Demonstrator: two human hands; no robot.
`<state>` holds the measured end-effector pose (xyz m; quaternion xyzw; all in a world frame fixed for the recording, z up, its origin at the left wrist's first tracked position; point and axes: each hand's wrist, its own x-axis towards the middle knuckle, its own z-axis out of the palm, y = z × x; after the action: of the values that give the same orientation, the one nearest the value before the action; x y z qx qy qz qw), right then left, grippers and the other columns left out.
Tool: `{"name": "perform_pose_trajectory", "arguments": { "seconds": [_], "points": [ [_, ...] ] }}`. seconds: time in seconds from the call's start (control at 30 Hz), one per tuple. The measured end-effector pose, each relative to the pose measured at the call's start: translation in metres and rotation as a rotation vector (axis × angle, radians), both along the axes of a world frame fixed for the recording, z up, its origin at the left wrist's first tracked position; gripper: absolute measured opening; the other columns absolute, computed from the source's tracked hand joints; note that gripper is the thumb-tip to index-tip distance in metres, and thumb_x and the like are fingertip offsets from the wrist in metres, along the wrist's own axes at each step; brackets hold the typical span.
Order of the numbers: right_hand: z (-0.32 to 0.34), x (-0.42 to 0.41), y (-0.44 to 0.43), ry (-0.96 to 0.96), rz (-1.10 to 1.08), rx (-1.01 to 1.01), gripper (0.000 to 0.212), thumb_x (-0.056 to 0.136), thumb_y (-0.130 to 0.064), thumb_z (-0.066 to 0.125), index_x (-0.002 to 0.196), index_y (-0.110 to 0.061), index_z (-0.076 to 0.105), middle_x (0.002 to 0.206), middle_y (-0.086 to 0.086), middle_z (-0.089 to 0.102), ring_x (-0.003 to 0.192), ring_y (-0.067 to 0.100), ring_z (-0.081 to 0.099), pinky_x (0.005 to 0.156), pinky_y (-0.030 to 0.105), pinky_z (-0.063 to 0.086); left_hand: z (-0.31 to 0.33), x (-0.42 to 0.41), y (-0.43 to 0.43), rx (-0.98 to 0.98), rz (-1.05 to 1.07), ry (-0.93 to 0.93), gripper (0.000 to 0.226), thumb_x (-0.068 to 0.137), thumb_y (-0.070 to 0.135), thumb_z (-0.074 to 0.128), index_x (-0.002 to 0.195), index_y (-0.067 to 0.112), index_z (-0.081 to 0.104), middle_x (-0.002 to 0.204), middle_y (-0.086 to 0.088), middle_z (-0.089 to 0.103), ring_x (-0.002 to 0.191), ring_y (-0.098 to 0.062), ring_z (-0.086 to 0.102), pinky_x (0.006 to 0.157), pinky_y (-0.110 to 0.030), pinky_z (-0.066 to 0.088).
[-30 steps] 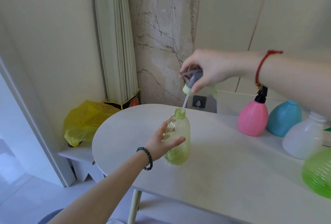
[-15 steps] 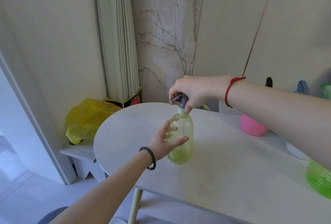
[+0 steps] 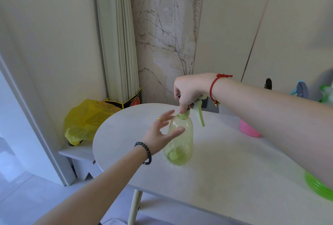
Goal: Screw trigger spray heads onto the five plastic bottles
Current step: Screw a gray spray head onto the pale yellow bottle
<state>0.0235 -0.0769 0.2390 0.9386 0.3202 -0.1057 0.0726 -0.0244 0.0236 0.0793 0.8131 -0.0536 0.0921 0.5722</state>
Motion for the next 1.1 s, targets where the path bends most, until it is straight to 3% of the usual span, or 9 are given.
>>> {"name": "perform_pose_trajectory", "arguments": {
  "seconds": [0.27,0.37,0.43,0.53,0.63,0.8,0.9,1.0,1.1],
  "points": [
    [0.002,-0.004,-0.005,0.087,-0.090,0.096,0.027,0.076,-0.027,0.070,0.074,-0.004,0.057,0.064,0.008,0.061,0.064,0.026,0.062,0.049,0.024,0.048,0.035,0.012,-0.004,0.029,0.062,-0.179,0.024,0.065,0.043,0.072,0.084,0.037,0.059,0.082,0.018,0.068,0.080,0.004,0.065,0.075,-0.013,0.052],
    [0.004,0.004,-0.021,0.285,-0.229,0.440,0.040,0.092,-0.039,0.045,0.092,-0.002,0.060,0.072,0.009,0.062,0.065,0.025,0.063,0.049,0.024,0.050,0.034,0.015,-0.003,0.024,0.072,-0.164,0.025,0.067,0.039,0.072,0.088,0.034,0.059,0.087,0.008,0.070,0.083,-0.001,0.067,0.078,-0.020,0.054],
    [-0.005,0.012,-0.038,0.402,-0.355,0.788,0.031,0.097,-0.024,0.038,0.112,-0.003,0.055,0.086,0.011,0.060,0.068,0.020,0.060,0.048,0.024,0.051,0.035,0.014,-0.003,-0.030,0.046,-0.140,0.036,0.062,0.045,0.071,0.094,0.030,0.061,0.092,0.005,0.071,0.085,-0.006,0.068,0.078,-0.023,0.055],
    [-0.041,0.012,-0.066,0.508,-0.316,1.035,0.031,0.092,-0.006,0.046,0.121,-0.008,0.054,0.098,0.005,0.062,0.081,0.013,0.059,0.074,0.029,0.049,0.036,0.010,-0.003,-0.087,0.028,-0.128,0.051,0.055,0.051,0.068,0.098,0.024,0.064,0.087,0.016,0.070,0.082,-0.002,0.068,0.076,-0.019,0.055],
    [-0.083,-0.006,-0.068,0.600,-0.164,1.198,0.021,0.083,-0.010,0.063,0.100,-0.021,0.066,0.104,-0.003,0.067,0.102,0.014,0.061,0.091,0.031,0.045,0.037,0.010,-0.002,-0.119,0.022,-0.113,0.049,0.055,0.047,0.070,0.097,0.023,0.065,0.086,0.018,0.070,0.080,-0.001,0.068,0.073,-0.017,0.054],
    [-0.111,-0.018,-0.047,0.357,-0.100,1.479,0.015,0.080,-0.013,0.067,0.090,-0.024,0.064,0.092,-0.008,0.068,0.083,-0.003,0.064,0.073,0.007,0.047,0.047,0.005,0.003,-0.209,0.053,-0.005,0.038,0.057,0.032,0.074,0.090,0.027,0.055,0.104,-0.002,0.060,0.087,-0.013,0.063,0.081,-0.032,0.054],
    [-0.120,-0.017,-0.043,0.235,-0.121,1.507,0.022,0.075,-0.015,0.072,0.095,-0.011,0.064,0.097,0.002,0.069,0.087,0.011,0.064,0.075,0.011,0.048,0.072,-0.005,0.008,-0.153,0.096,-0.045,0.017,0.075,0.034,0.063,0.091,0.032,0.057,0.102,0.002,0.061,0.099,-0.014,0.061,0.081,-0.031,0.053],
    [-0.126,-0.019,-0.035,0.167,-0.152,1.553,0.022,0.072,-0.018,0.074,0.087,-0.015,0.058,0.096,0.003,0.069,0.088,0.015,0.063,0.078,0.022,0.050,0.105,-0.017,0.005,0.068,0.041,-0.167,0.031,0.070,0.063,0.055,0.094,0.043,0.056,0.100,0.020,0.061,0.092,0.002,0.061,0.073,-0.020,0.053],
    [-0.130,-0.020,-0.027,0.078,-0.177,1.606,0.024,0.071,-0.016,0.072,0.077,-0.020,0.049,0.081,-0.004,0.062,0.079,0.014,0.061,0.073,0.019,0.050,0.127,-0.024,-0.006,0.463,-0.043,-0.103,0.050,0.061,0.068,0.060,0.105,0.045,0.053,0.101,0.025,0.057,0.079,0.008,0.059,0.062,-0.007,0.043]
  ]
}}
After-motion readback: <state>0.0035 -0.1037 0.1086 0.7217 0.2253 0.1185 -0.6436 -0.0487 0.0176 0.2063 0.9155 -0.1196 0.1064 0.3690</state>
